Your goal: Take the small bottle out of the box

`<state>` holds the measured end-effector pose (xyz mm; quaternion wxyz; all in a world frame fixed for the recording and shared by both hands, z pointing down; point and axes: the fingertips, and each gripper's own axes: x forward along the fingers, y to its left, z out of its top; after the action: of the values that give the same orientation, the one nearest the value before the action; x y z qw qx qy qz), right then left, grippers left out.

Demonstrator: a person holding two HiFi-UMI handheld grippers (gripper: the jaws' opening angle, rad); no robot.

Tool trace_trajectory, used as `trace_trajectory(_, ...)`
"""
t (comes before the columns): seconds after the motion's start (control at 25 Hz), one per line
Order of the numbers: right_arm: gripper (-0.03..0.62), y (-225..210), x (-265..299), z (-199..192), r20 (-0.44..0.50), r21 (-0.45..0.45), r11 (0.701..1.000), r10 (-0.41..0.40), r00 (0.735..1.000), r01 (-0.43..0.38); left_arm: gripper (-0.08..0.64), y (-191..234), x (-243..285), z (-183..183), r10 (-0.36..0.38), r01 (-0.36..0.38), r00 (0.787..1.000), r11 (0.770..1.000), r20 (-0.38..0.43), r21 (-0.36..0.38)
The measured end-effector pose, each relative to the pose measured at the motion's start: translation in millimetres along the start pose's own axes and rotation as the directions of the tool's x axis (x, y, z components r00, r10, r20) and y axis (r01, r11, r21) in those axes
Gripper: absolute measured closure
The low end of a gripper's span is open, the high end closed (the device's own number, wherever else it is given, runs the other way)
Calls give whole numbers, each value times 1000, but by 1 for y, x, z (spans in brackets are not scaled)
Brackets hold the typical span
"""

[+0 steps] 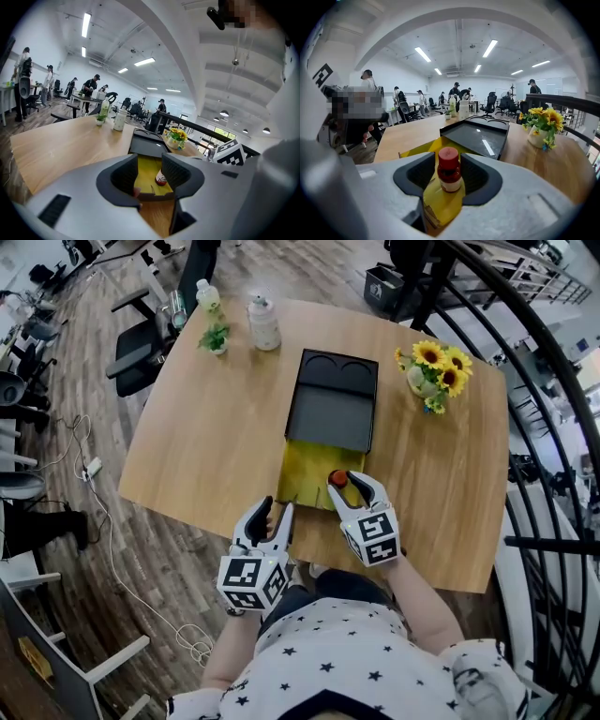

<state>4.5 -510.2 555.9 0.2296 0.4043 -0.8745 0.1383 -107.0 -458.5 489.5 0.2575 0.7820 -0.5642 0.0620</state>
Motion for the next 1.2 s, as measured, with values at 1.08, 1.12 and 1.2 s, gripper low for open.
trace_trajectory(1.08,453,16,-19,13,59,-15,999,-30,998,31,413,-11,-22,-12,-28,28,1000,1000,-6,7)
trace_trajectory(1.12,453,18,-21,15,63,-13,999,-30,998,31,413,-11,-24,-12,-30,30,1000,1000,-5,8)
trace_trajectory(1.2,452,24,-28,19,71,-8,1000,-29,997,30,413,-13,-30,-13,-34,34,999,999,0,9)
